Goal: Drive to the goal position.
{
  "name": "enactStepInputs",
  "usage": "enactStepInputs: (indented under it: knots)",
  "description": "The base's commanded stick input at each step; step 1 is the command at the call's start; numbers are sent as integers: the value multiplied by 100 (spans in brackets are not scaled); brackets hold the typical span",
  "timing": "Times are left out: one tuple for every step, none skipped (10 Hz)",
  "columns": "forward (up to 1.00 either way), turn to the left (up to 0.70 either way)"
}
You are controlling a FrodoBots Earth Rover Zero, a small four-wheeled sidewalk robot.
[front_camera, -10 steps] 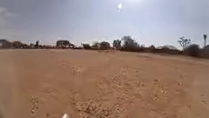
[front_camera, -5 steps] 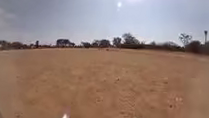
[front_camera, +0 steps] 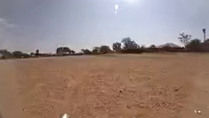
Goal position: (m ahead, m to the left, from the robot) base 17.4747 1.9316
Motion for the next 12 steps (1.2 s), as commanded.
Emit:
enactStepInputs:
  knots:
    - [70, 0]
    - [70, 0]
    - [70, 0]
    - [70, 0]
    - [70, 0]
    - [70, 0]
    - [70, 0]
    - [70, 0]
    - [70, 0]
    - [70, 0]
    - [70, 0]
    - [70, 0]
